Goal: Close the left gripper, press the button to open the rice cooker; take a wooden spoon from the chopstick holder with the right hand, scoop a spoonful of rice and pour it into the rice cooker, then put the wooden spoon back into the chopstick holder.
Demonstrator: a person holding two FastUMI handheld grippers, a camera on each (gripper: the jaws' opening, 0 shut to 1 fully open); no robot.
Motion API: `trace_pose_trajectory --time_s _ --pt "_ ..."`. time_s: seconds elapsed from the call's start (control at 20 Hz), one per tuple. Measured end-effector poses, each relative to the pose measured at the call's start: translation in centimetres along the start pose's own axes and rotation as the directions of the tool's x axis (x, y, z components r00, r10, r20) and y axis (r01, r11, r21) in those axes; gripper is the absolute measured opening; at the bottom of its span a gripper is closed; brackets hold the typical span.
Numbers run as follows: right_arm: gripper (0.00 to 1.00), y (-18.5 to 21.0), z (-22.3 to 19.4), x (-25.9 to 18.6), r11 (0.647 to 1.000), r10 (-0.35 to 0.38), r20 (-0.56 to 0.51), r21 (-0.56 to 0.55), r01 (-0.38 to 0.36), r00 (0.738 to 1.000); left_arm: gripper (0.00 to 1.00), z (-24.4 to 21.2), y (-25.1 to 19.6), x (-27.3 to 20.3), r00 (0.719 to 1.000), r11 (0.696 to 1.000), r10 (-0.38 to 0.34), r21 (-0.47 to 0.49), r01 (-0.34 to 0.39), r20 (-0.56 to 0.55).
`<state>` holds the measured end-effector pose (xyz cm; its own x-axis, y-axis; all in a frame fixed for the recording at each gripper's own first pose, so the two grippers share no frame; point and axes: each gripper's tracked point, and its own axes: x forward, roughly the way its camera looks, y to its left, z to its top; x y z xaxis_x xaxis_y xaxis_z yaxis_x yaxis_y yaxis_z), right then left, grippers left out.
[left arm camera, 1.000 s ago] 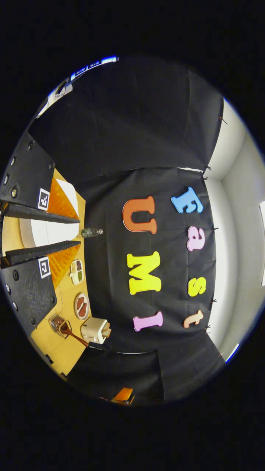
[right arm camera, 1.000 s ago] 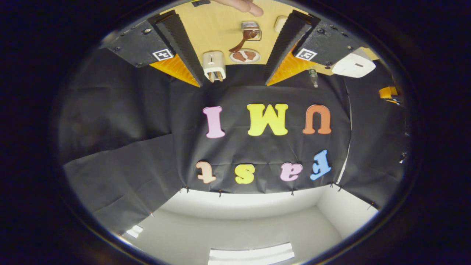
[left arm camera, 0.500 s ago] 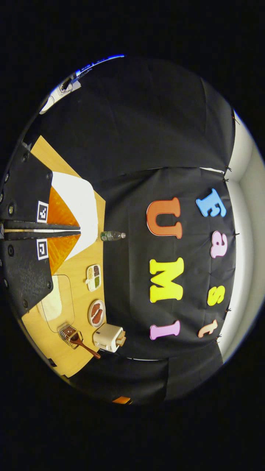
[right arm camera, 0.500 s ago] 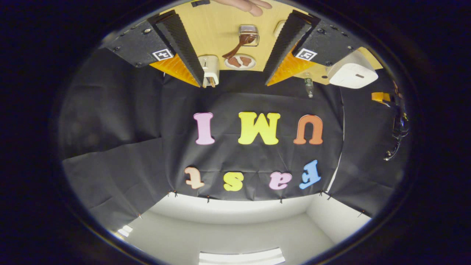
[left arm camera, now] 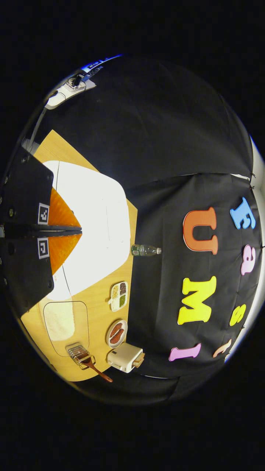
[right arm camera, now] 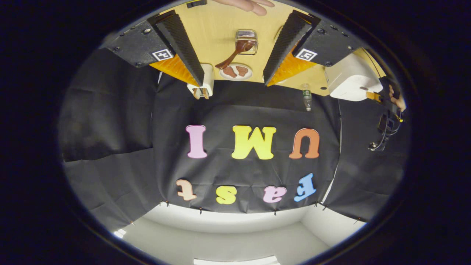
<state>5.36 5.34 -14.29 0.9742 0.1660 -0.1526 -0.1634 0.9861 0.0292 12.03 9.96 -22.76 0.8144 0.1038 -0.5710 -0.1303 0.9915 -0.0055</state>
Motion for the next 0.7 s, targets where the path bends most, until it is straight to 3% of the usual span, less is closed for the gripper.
trace_pose_trajectory --time_s 0.4,0.6,0.7 --pt "1.00 -0.6 -1.6 1.2 1.000 -0.015 -0.043 -0.022 0.014 0.999 0.00 -2.2 0.0 1.2 0.997 0.999 -0.018 -0.038 0.015 -0.078" --pt "1.00 -0.4 -2.1 1.0 1.000 -0.012 -0.066 -0.024 0.010 0.998 0.00 -2.1 0.2 1.3 0.997 0.999 -0.026 -0.038 0.023 -0.072" --pt "1.00 -0.7 -2.1 1.0 0.999 -0.019 -0.066 -0.028 0.018 0.998 0.00 -1.8 0.3 1.3 0.997 0.996 -0.034 -0.081 0.028 -0.067"
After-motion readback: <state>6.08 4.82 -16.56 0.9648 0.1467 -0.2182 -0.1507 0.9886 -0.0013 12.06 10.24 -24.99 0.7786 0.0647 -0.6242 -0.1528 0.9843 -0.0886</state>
